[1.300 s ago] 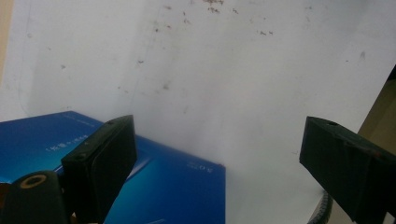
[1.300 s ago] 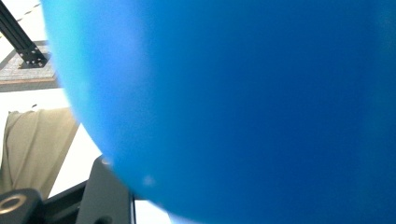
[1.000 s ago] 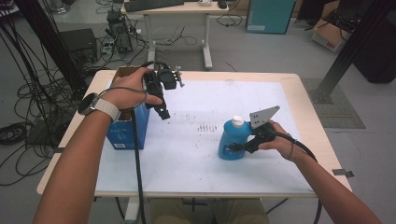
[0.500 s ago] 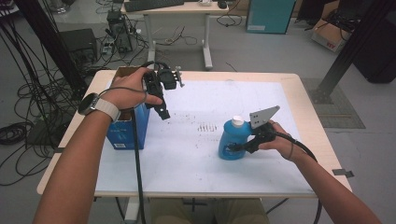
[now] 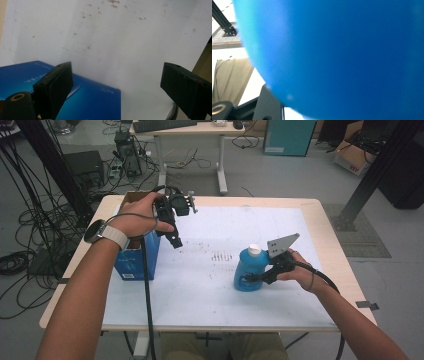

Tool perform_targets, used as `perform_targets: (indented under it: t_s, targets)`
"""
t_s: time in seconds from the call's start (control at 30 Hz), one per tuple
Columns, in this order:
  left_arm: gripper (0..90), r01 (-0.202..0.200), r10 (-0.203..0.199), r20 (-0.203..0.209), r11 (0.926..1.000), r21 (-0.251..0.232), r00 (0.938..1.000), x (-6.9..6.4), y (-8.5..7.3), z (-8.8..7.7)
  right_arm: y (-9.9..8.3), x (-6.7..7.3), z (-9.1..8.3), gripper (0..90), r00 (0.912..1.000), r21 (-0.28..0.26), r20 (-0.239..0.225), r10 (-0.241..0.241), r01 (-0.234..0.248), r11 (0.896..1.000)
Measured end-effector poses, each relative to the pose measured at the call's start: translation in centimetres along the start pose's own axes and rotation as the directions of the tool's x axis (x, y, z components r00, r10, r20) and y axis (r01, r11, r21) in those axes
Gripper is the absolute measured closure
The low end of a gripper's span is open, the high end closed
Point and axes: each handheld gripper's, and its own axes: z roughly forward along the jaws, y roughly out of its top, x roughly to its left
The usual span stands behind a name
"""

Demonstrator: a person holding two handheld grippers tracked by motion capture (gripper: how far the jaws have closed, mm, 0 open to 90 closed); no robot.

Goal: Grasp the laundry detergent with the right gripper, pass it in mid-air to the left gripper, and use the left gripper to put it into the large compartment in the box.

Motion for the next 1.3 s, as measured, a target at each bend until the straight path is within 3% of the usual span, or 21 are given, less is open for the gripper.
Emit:
perform_targets:
  t_s: [0.5, 0.6, 0.7, 0.73, 0.77, 0.93, 1.0, 1.23, 1.27, 1.3]
  targets:
    - [11.6, 0.000, 0.000, -0.001, 1.0000, 0.001, 1.0000, -0.02, 0.06, 0.02, 0.00, 0.00, 0.01, 43.0, 1.0000, 0.000, 0.000, 0.001, -0.001, 1.000]
    - [11.6, -0.017, 0.017, 0.000, 0.9997, 0.015, 0.9998, 0.09, 0.06, -0.10, 0.00, 0.00, 0.00, 43.0, 1.0000, 0.000, 0.001, 0.000, 0.000, 1.000]
    - [11.5, -0.009, 0.009, -0.009, 1.0000, 0.003, 0.9999, 0.03, 0.00, -0.06, 0.01, 0.00, -0.01, 43.0, 1.0000, 0.002, 0.001, 0.000, 0.000, 1.000]
    - [11.6, -0.025, 0.025, -0.010, 0.9996, 0.015, 0.9996, 0.13, 0.00, -0.13, 0.00, 0.01, -0.02, 43.0, 1.0000, 0.003, 0.000, 0.004, -0.004, 1.000]
    - [11.5, -0.007, 0.007, -0.010, 1.0000, 0.000, 0.9999, 0.03, -0.03, -0.05, 0.00, 0.00, -0.02, 43.0, 1.0000, 0.004, -0.001, 0.004, -0.004, 1.000]
    - [11.6, -0.020, 0.020, -0.008, 0.9997, 0.012, 0.9998, 0.08, -0.04, -0.18, 0.00, -0.01, -0.02, 43.0, 1.0000, 0.004, -0.002, 0.004, -0.004, 1.000]
    - [11.5, -0.002, 0.002, -0.003, 1.0000, 0.001, 1.0000, -0.04, -0.06, -0.13, 0.01, 0.00, -0.02, 43.0, 1.0000, 0.004, -0.002, 0.004, -0.004, 1.000]
    - [11.5, -0.007, 0.007, -0.016, 1.0000, 0.001, 0.9998, -0.22, -0.02, -0.26, 0.00, -0.01, -0.01, 43.0, 1.0000, 0.002, 0.000, 0.001, -0.001, 1.000]
    - [11.5, -0.023, 0.023, -0.016, 0.9996, 0.017, 0.9996, -0.14, 0.01, -0.38, 0.01, 0.00, -0.01, 43.0, 1.0000, 0.003, 0.000, 0.002, -0.002, 1.000]
    - [11.4, -0.010, 0.010, -0.017, 0.9999, 0.006, 0.9998, -0.25, -0.01, -0.34, 0.01, 0.00, 0.00, 43.0, 1.0000, 0.003, 0.000, 0.001, -0.001, 1.000]
